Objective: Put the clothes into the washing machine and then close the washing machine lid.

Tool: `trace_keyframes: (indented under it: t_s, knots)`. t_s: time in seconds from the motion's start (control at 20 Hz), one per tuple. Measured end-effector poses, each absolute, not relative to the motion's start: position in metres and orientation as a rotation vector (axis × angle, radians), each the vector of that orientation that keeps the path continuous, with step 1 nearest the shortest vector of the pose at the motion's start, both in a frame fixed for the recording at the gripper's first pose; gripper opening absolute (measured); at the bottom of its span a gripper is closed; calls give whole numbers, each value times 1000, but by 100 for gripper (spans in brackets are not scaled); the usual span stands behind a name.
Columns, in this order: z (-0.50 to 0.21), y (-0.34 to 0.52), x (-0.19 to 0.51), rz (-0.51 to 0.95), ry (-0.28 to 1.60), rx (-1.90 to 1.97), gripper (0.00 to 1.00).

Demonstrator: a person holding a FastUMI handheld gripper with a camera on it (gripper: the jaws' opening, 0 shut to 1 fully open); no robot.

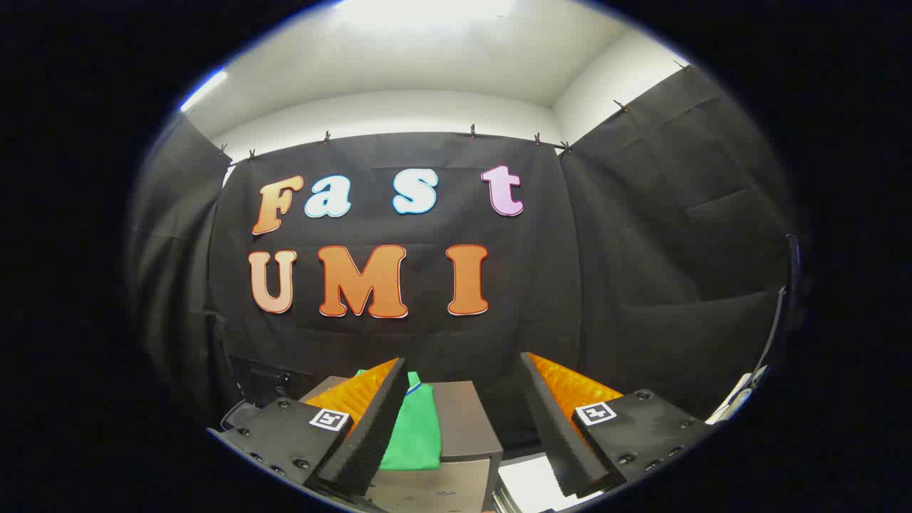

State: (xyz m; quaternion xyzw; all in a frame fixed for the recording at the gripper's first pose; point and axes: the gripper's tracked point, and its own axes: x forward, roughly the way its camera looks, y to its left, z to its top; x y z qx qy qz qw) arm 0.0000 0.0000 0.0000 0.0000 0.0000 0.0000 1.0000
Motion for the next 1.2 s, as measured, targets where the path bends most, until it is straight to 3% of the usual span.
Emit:
trace_keyframes:
  t_s: [0.4, 0.7, 1.2]
  knots:
    - [22, 101, -3, -133, 4, -45, 99]
    - [26, 138, 20, -153, 25, -62, 98]
    - [4, 159, 64, 7, 39, -71, 98]
